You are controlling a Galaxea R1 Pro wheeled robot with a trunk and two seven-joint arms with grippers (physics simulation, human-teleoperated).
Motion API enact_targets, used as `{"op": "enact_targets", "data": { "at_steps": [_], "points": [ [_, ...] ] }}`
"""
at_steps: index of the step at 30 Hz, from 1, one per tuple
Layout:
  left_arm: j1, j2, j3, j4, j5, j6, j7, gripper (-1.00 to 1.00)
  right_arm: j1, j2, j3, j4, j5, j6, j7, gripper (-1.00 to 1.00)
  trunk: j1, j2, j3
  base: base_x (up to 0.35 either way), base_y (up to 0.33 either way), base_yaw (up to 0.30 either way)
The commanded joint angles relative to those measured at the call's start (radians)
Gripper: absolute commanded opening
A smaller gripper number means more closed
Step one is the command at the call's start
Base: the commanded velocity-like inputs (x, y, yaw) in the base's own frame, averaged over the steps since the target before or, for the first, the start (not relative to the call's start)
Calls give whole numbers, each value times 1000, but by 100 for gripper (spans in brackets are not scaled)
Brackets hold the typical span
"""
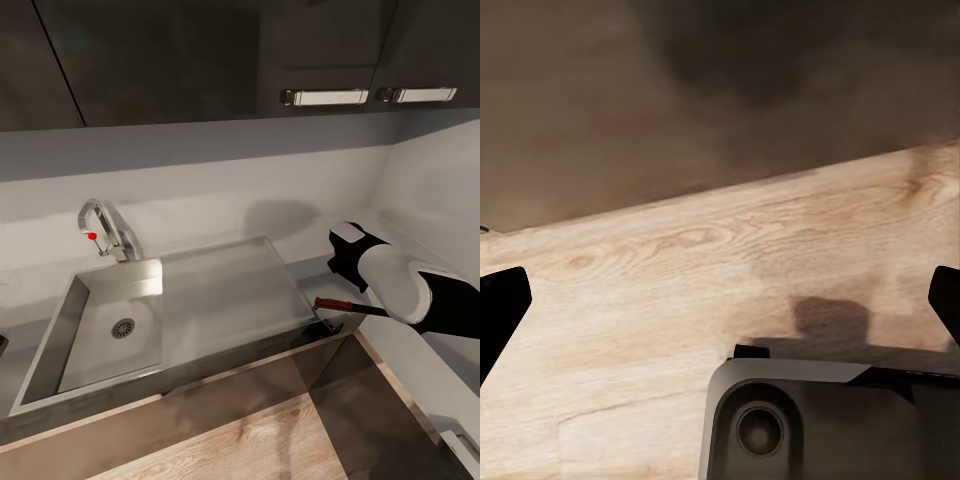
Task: In the kitchen, take the Vidalia onion out of the sink, dice it on the chopping board with the paring knife, put the diced onion into the bowl on the countertop, then place both the paring knife and the chopping board into the sink.
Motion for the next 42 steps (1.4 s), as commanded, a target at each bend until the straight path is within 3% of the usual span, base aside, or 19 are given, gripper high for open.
{"op": "enact_targets", "data": {
  "at_steps": [1, 24, 26, 28, 42],
  "points": [
    [-1, 1, -9, -1, 2, -2, 9, 100, -1, 0, -8, -1, 8, 10, -4, 100, 1, -2, -2, -3, 0, 0],
    [-1, 1, -9, -1, 2, -2, 9, 100, -1, 1, -8, -2, 7, 10, -4, 100, 1, -2, -2, -2, 0, 0],
    [-1, 1, -9, -1, 2, -2, 9, 100, 32, -10, -9, -1, -115, 14, 8, 100, 1, -2, -2, -1, 0, 0],
    [-1, 1, -9, -1, 2, -2, 9, 100, 39, -12, -9, -1, -141, 15, 10, 100, 1, -2, -2, 0, 0, 0],
    [-1, 1, -9, -1, 2, -2, 9, 100, 44, -13, -9, -1, -160, 17, 8, 100, 1, -2, -2, 0, 0, 0]
  ]
}}
